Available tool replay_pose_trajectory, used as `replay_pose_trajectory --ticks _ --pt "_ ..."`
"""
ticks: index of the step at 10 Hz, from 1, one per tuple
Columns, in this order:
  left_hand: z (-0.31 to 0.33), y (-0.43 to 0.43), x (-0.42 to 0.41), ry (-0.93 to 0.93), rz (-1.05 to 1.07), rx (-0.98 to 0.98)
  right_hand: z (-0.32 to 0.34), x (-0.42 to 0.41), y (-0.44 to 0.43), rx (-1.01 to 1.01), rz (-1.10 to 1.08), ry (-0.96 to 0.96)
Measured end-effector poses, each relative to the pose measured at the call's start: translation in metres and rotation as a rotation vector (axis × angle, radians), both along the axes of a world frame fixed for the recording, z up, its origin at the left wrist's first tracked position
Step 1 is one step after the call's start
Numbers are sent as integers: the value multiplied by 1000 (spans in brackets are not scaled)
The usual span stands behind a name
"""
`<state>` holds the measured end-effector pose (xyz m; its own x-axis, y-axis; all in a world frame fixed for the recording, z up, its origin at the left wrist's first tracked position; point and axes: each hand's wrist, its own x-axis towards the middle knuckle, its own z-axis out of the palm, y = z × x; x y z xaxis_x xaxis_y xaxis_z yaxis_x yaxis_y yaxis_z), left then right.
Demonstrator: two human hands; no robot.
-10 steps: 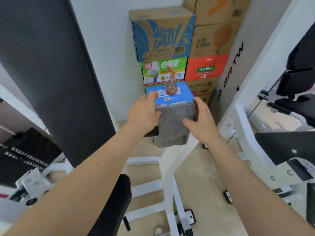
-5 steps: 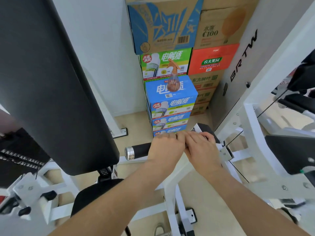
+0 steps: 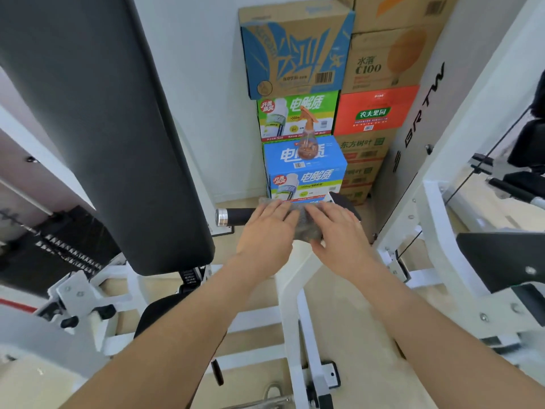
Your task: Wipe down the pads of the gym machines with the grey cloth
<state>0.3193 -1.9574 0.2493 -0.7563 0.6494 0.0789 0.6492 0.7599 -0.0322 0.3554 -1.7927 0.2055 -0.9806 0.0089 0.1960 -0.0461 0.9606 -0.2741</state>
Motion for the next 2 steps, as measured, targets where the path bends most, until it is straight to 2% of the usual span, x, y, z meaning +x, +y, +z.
replay_pose_trajectory --ticks 2 --pt "31 -13 41 -153 126 264 31 49 6 -277 -30 47"
